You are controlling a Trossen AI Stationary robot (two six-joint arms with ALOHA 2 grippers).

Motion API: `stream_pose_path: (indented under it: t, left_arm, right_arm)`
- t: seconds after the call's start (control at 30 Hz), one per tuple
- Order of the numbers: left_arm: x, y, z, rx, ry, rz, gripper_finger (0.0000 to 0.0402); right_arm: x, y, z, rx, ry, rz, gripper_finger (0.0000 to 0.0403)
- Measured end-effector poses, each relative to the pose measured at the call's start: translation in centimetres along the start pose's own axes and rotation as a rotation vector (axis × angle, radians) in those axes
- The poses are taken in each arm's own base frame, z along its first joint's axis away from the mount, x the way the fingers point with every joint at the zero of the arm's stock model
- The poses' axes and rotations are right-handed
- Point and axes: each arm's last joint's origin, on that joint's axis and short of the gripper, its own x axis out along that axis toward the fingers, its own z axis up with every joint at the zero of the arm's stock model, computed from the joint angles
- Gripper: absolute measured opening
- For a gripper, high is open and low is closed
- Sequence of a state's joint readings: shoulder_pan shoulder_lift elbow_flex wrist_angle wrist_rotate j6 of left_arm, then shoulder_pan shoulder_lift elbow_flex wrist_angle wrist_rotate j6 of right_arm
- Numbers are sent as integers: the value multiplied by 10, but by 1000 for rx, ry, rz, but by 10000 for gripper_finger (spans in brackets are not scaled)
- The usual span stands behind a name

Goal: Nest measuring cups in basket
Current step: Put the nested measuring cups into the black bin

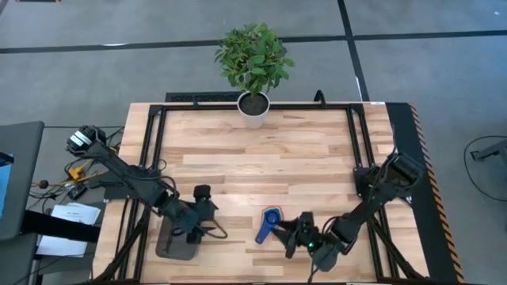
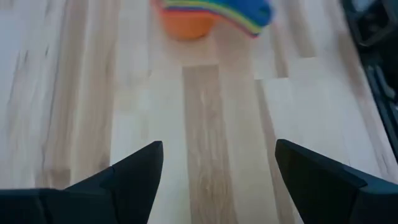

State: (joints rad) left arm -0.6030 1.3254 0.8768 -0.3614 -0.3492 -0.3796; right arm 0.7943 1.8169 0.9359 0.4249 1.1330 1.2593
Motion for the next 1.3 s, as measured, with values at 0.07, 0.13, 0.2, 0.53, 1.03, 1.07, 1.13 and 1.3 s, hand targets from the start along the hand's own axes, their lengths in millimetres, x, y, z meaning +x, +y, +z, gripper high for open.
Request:
stream_pose_path:
  t: [0.07,0.13,0.2,0.53,1.03,1.07,1.13,1.3]
  left_arm:
    - [-2,-1,0,77,-5,-11,300]
    - [-2,-1,1,136,-11,-12,300]
    - [-1,0,0,189,-12,-2,300]
    - [17,29,-37,260,81,145,300]
    - [28,39,-16,324,-102,6,300]
    - [28,39,-16,333,-102,-1,300]
    - [33,37,-14,342,-125,-9,300]
    - [48,36,-20,400,-81,-9,300]
  right_arm:
    - [2,5,-9,77,28,11,234]
    - [6,11,-17,159,52,19,234]
    - [11,17,-26,228,58,19,234]
    - [30,34,-70,398,122,-53,234]
    - [20,12,-73,478,155,-304,237]
    - [24,10,-71,472,146,-311,240]
    - [31,8,-68,472,140,-328,248]
    - [52,1,-65,458,162,-364,282]
